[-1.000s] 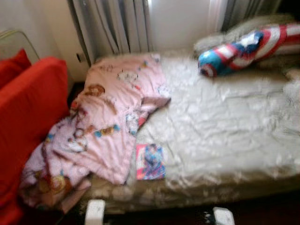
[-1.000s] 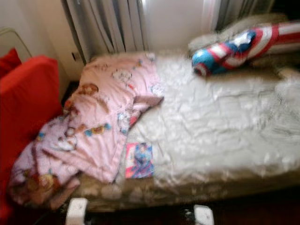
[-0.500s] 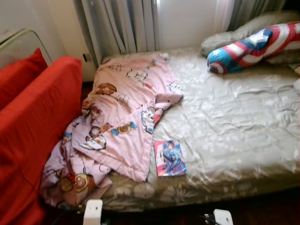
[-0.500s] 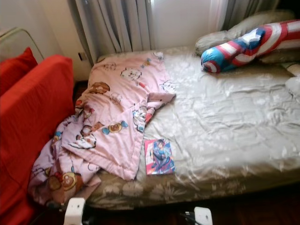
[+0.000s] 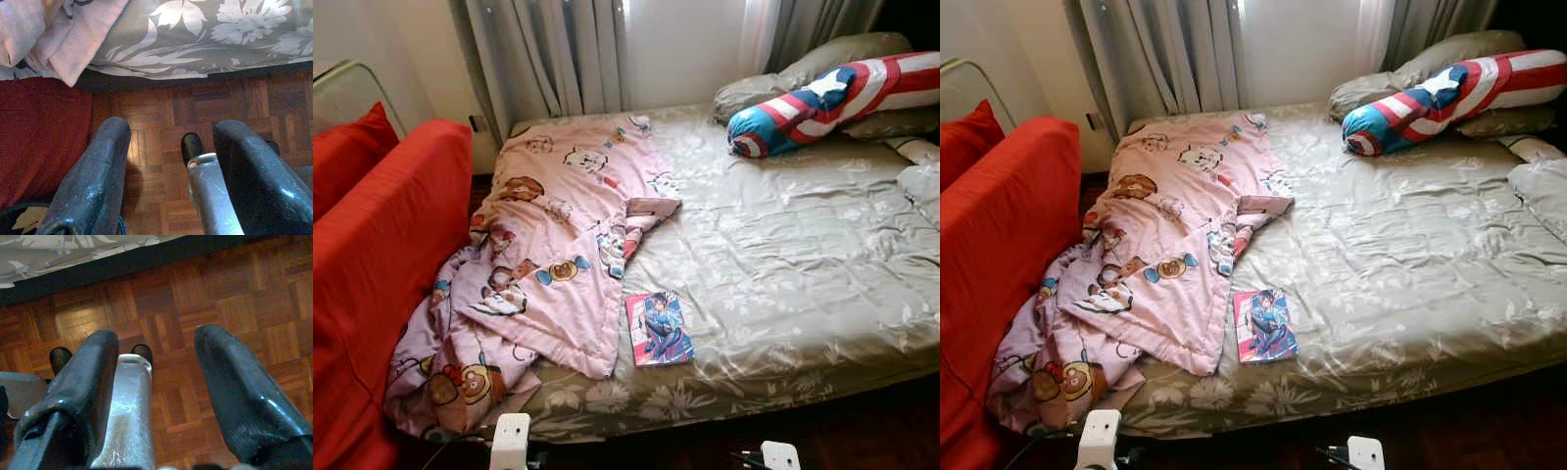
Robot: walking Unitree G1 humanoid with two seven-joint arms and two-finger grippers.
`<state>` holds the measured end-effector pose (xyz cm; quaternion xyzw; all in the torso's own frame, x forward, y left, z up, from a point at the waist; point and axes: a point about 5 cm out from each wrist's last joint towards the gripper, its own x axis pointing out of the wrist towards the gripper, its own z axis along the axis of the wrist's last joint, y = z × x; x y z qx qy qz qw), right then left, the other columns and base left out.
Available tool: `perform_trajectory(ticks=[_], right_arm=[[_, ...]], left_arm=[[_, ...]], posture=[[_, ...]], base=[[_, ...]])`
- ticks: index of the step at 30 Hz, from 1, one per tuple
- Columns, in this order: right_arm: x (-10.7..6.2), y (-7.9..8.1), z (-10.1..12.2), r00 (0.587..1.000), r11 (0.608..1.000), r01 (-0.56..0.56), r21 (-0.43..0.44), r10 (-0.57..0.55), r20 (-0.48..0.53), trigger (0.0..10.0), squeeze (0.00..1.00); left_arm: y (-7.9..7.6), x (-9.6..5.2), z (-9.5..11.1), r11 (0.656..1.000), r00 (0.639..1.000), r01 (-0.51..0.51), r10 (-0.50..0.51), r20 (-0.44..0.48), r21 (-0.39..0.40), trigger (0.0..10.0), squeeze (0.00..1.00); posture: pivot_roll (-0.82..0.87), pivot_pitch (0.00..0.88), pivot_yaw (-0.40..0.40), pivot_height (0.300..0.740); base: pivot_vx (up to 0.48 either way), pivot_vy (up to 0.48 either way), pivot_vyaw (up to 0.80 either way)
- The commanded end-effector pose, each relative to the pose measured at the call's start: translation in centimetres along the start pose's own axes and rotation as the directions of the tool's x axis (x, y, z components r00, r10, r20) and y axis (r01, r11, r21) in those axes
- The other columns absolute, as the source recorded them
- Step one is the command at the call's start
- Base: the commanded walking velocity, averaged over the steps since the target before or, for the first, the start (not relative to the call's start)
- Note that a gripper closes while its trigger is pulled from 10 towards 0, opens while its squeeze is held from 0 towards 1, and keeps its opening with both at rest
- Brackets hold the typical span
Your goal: Clean up the room
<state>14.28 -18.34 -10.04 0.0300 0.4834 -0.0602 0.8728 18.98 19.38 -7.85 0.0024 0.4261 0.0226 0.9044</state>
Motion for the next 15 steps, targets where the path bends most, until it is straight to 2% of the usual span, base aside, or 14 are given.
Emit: perform_trajectory(ticks=[1,8,15], right_arm=[[0.04,0.07,0.13,1.000,1.000,-0.005,-0.015,0.005,-0.002,10.0,0.00],[0.06,0.07,0.17,1.000,1.000,-0.011,-0.029,0.011,-0.006,10.0,0.00],[0.04,-0.01,0.14,1.000,1.000,-0.003,-0.001,0.003,-0.003,10.0,0.00]], left_arm=[[0.22,0.01,0.16,1.000,1.000,-0.005,0.005,0.004,-0.006,10.0,0.00],[0.08,0.04,0.23,1.000,1.000,-0.003,0.003,0.008,-0.010,10.0,0.00],[-0.29,0.10,0.42,1.000,1.000,0.003,-0.003,0.017,-0.017,10.0,0.00]], posture=[[-0.04,0.000,0.038,0.740],[-0.04,0.000,0.038,0.740],[-0.04,0.000,0.030,0.740]], base=[[0.000,0.000,0.00],[0.228,0.000,0.75],[0.307,0.000,0.00]])
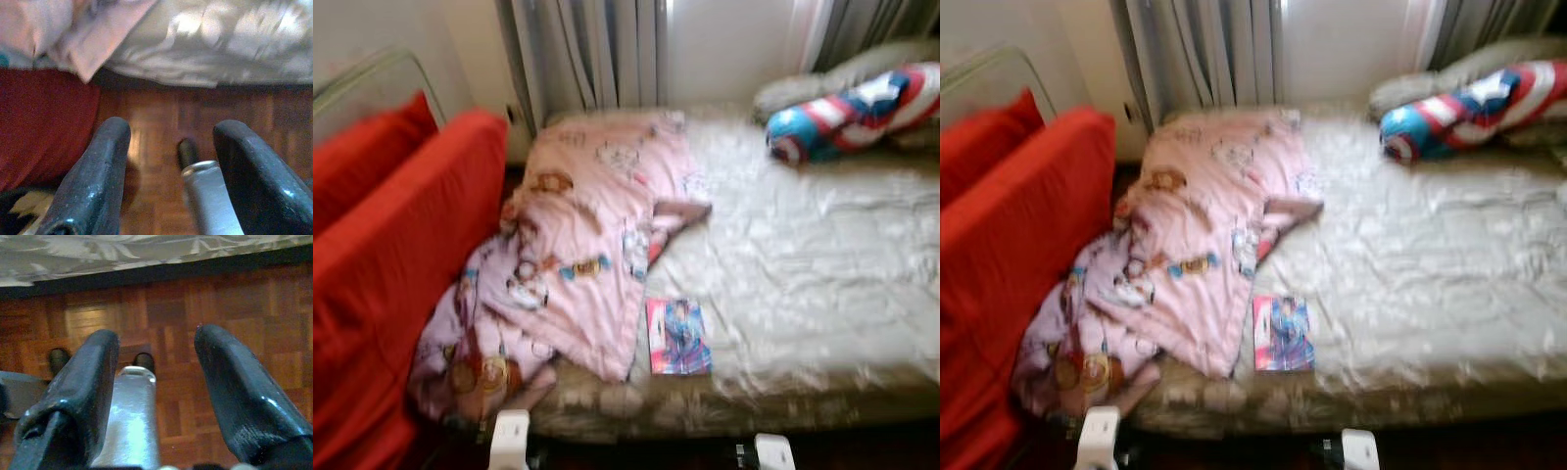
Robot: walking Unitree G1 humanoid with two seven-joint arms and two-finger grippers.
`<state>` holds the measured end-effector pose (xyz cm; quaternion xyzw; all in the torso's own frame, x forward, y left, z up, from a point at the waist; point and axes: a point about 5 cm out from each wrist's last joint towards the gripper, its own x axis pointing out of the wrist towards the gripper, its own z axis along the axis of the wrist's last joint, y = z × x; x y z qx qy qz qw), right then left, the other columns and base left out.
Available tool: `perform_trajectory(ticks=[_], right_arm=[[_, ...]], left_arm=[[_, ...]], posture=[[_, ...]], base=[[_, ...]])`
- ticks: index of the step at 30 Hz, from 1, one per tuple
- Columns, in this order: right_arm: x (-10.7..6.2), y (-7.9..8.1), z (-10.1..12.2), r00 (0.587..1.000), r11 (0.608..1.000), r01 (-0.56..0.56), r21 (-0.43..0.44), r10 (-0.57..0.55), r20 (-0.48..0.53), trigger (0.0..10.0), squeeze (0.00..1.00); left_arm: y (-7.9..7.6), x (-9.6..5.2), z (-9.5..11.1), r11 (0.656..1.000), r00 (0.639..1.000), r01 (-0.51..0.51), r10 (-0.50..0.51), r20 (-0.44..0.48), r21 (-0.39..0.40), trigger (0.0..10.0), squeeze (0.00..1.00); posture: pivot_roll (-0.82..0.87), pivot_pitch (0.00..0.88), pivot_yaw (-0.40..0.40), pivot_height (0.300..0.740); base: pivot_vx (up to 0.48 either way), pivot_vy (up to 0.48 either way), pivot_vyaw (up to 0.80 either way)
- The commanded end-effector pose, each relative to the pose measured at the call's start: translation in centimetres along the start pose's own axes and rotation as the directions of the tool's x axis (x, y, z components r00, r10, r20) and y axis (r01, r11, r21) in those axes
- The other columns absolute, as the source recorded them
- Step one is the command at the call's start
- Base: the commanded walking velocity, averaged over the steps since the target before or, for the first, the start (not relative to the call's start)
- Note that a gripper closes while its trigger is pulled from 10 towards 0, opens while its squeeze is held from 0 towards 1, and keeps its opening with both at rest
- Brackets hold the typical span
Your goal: Clean up the room
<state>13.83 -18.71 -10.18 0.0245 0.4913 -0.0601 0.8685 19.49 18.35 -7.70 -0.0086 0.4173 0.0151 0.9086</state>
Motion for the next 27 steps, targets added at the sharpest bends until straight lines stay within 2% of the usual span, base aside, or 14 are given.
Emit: perform_trajectory(ticks=[1,11,18,27], right_arm=[[0.1,0.4,0.6,1.000,1.000,-0.009,0.009,0.009,0.015,10.0,0.00],[0.1,0.3,0.8,1.000,1.000,-0.014,-0.011,0.014,0.025,10.0,0.00],[0.1,0.3,0.9,0.999,0.999,-0.024,-0.022,0.025,0.041,10.0,0.00],[0.0,0.4,1.8,0.989,0.998,-0.057,-0.034,0.061,0.136,10.0,0.00]], left_arm=[[0.7,-0.1,0.0,1.000,1.000,-0.020,0.020,-0.002,-0.004,10.0,0.00],[0.7,-0.1,0.1,1.000,1.000,-0.021,0.021,0.005,-0.018,10.0,0.00],[0.6,0.0,0.5,0.999,0.999,-0.013,0.014,0.031,-0.031,10.0,0.00],[0.3,0.3,3.4,0.999,0.985,0.028,-0.021,0.173,-0.035,10.0,0.00]], posture=[[-0.04,0.000,0.029,0.740],[-0.04,0.000,0.019,0.740],[-0.05,0.000,0.017,0.740],[-0.06,0.000,0.016,0.740]], base=[[0.307,0.000,0.00],[0.308,0.000,0.00],[0.000,0.000,0.00],[0.000,0.000,0.00]])
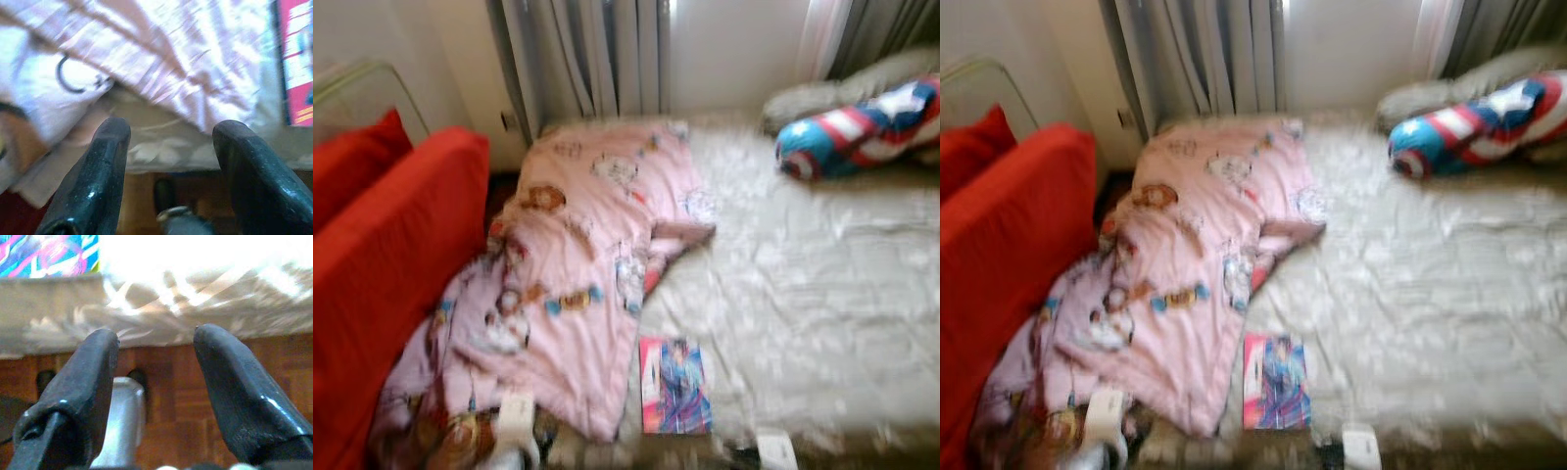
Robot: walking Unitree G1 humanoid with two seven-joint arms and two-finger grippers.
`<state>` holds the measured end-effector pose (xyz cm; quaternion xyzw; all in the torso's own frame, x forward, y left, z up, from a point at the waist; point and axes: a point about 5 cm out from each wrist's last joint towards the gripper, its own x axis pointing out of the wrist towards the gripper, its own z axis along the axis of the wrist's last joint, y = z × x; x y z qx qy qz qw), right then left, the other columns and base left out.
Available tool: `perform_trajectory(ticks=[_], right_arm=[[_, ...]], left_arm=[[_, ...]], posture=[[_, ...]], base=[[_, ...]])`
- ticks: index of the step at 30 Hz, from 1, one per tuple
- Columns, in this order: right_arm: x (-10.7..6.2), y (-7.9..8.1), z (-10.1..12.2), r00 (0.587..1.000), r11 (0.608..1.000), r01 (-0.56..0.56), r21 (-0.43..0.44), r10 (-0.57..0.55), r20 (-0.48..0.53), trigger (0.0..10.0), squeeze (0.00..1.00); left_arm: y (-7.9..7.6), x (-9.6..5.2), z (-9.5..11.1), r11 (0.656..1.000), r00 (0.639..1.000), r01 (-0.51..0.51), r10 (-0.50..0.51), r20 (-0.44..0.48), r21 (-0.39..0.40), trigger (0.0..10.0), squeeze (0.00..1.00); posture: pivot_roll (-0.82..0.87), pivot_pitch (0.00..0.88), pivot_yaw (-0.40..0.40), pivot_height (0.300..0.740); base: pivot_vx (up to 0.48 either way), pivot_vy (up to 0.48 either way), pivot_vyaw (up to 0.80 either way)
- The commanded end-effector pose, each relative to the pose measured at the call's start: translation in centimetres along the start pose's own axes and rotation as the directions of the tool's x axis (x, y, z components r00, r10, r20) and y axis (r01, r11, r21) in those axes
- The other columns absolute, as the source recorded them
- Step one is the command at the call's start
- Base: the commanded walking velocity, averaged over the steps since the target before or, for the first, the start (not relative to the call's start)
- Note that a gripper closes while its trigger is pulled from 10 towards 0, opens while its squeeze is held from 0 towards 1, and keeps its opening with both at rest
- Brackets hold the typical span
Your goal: Clean up the room
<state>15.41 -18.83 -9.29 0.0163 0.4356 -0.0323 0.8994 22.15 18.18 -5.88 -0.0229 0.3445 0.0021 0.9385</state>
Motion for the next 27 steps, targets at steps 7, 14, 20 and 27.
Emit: perform_trajectory(ticks=[7,14,20,27], right_arm=[[-0.2,0.5,0.8,0.992,0.999,-0.052,0.015,0.050,0.116,10.0,0.00],[-0.3,0.6,1.0,0.985,0.998,-0.055,0.034,0.048,0.167,10.0,0.00],[-0.5,0.4,1.0,0.981,0.998,-0.044,0.054,0.033,0.192,10.0,0.00],[-0.5,0.4,0.9,0.980,0.997,-0.050,0.057,0.038,0.197,10.0,0.00]], left_arm=[[0.2,0.5,4.9,0.999,0.965,0.038,-0.027,0.261,-0.037,10.0,0.00],[-0.1,-0.1,6.0,0.998,0.926,0.063,-0.050,0.375,-0.022,10.0,0.00],[0.2,-0.9,5.8,0.998,0.905,0.057,-0.048,0.422,-0.007,10.0,0.00],[0.4,-1.4,6.3,0.999,0.885,0.049,-0.046,0.464,0.005,10.0,0.00]], posture=[[-0.05,0.000,0.015,0.740],[-0.06,0.000,0.016,0.740],[-0.05,0.000,0.011,0.740],[-0.03,0.000,0.002,0.740]], base=[[0.000,0.000,0.00],[0.000,0.000,0.00],[0.000,0.000,0.00],[0.000,0.000,0.00]])
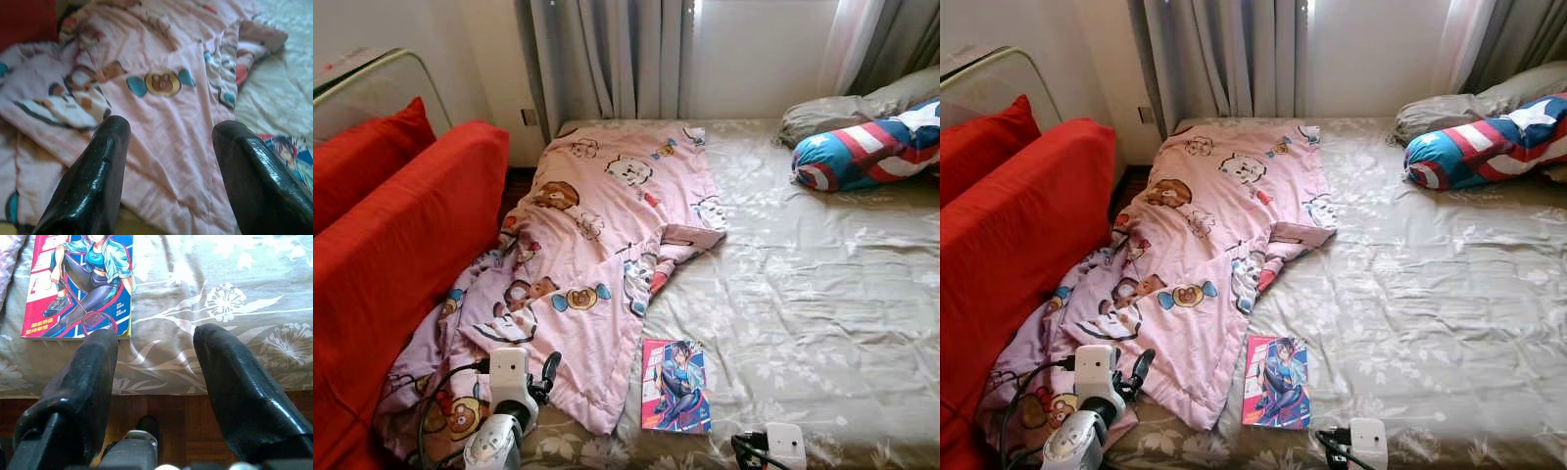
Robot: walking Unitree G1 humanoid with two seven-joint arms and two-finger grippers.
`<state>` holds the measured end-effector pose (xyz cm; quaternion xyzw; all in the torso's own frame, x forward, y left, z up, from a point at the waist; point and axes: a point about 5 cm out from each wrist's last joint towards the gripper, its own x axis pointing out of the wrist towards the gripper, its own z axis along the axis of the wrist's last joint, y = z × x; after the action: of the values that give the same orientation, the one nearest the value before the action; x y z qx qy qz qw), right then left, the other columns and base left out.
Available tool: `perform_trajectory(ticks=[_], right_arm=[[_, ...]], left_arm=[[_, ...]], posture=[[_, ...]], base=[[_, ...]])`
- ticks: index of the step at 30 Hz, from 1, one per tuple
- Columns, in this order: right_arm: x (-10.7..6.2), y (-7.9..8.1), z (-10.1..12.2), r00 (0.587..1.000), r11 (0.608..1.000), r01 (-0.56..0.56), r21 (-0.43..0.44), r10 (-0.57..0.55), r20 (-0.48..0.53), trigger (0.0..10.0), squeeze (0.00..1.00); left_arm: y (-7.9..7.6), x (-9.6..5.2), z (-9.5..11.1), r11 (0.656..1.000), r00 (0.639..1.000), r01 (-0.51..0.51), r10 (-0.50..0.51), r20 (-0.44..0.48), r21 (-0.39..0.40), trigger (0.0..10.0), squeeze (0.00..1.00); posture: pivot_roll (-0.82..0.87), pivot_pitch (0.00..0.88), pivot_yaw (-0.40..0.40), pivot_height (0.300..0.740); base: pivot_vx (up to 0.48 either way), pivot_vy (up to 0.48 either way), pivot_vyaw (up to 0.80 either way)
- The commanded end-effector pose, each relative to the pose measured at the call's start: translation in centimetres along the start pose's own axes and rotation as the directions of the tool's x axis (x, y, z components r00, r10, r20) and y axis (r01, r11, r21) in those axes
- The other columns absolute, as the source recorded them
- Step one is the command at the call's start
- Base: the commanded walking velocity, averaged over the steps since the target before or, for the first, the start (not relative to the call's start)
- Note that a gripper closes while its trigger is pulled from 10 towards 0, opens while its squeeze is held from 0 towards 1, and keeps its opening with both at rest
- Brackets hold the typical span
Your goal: Clean up the room
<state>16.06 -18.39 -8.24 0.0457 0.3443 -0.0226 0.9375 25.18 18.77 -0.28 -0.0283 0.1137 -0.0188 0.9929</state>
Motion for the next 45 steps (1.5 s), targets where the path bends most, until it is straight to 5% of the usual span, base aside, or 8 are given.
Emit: perform_trajectory(ticks=[1,14,15,18,22,28,37,45], right_arm=[[-0.2,-0.1,-0.2,1.000,1.000,0.004,0.011,-0.004,0.002,10.0,0.00],[-0.4,-0.3,-0.9,0.998,0.997,0.055,0.063,-0.054,-0.020,10.0,0.00],[1.6,1.1,5.9,0.960,0.997,0.027,0.069,-0.045,0.277,10.0,0.00],[2.1,2.1,10.0,0.903,0.995,0.010,0.099,-0.052,0.426,10.0,0.00],[2.4,2.1,9.8,0.926,0.980,0.028,0.195,-0.099,0.365,10.0,0.00],[1.7,2.1,11.7,0.868,0.998,-0.002,0.070,-0.033,0.496,10.0,0.00],[-0.4,2.4,11.4,0.836,0.999,-0.006,-0.047,0.030,0.548,10.0,0.00],[-1.7,2.0,11.2,0.838,1.000,0.023,-0.020,-0.008,0.546,10.0,0.00]], left_arm=[[0.1,-0.1,0.1,1.000,1.000,-0.008,0.008,0.012,-0.010,10.0,0.00],[0.4,-1.2,1.1,1.000,0.998,-0.018,0.018,0.066,-0.002,10.0,0.00],[0.4,-1.3,1.2,1.000,0.998,-0.017,0.017,0.069,0.000,10.0,0.00],[0.5,-1.4,1.4,1.000,0.997,-0.017,0.016,0.072,0.003,10.0,0.00],[0.5,-1.3,2.1,1.000,0.995,-0.017,0.015,0.099,0.014,10.0,0.00],[0.7,-1.3,3.0,1.000,0.992,-0.029,0.028,0.125,0.010,10.0,0.00],[0.7,-1.3,3.7,1.000,0.991,-0.028,0.027,0.132,0.013,10.0,0.00],[0.6,-1.5,3.7,1.000,0.991,-0.026,0.025,0.129,0.007,10.0,0.00]], posture=[[-0.03,0.000,0.002,0.740],[0.02,0.000,-0.018,0.740],[0.02,0.000,-0.018,0.740],[0.02,0.000,-0.018,0.740],[0.03,0.000,-0.024,0.740],[0.02,0.000,-0.023,0.740],[0.00,0.000,-0.020,0.740],[-0.01,0.000,-0.014,0.740]], base=[[0.000,0.000,0.00],[0.000,0.000,0.00],[0.000,0.000,0.00],[0.000,0.000,0.00],[0.000,0.000,0.00],[0.000,0.000,0.00],[0.000,0.000,0.00],[0.000,0.000,0.00]])
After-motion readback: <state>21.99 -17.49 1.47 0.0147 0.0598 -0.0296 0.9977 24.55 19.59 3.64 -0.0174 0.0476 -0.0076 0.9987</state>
